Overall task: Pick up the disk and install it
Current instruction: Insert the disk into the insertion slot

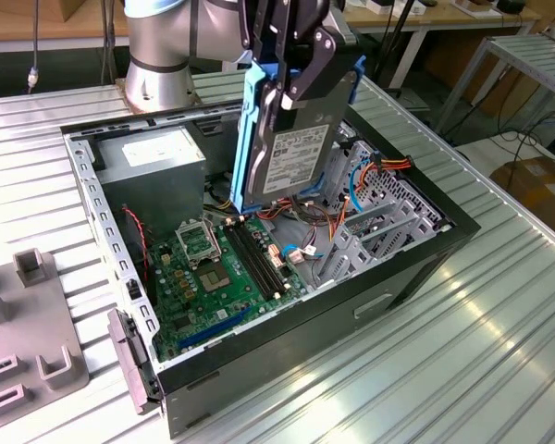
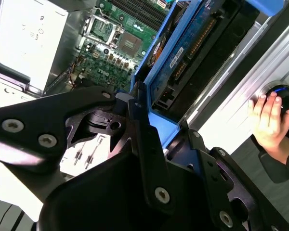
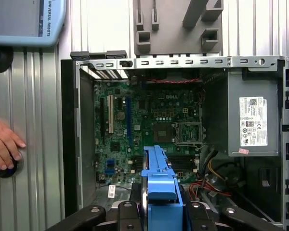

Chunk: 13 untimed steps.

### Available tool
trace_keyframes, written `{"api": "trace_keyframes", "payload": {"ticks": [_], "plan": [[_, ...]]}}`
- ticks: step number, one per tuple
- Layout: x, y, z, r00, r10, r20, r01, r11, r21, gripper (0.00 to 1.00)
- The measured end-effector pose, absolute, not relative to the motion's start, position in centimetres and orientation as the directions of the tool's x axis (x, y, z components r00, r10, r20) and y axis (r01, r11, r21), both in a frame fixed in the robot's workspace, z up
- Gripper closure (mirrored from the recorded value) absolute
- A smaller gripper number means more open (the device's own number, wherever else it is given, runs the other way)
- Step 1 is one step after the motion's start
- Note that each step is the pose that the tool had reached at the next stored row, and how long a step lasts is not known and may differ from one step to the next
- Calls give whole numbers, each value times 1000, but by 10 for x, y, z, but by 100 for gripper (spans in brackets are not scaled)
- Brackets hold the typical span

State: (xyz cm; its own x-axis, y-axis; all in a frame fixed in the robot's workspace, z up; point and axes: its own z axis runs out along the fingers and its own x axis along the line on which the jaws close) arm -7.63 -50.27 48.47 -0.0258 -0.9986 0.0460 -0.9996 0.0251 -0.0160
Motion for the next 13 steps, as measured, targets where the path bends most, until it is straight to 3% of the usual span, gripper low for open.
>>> {"api": "trace_keyframes", "payload": {"ticks": [13], "plan": [[-76, -505, 485, -26, -999, 46, -1000, 25, -16, 63]]}}
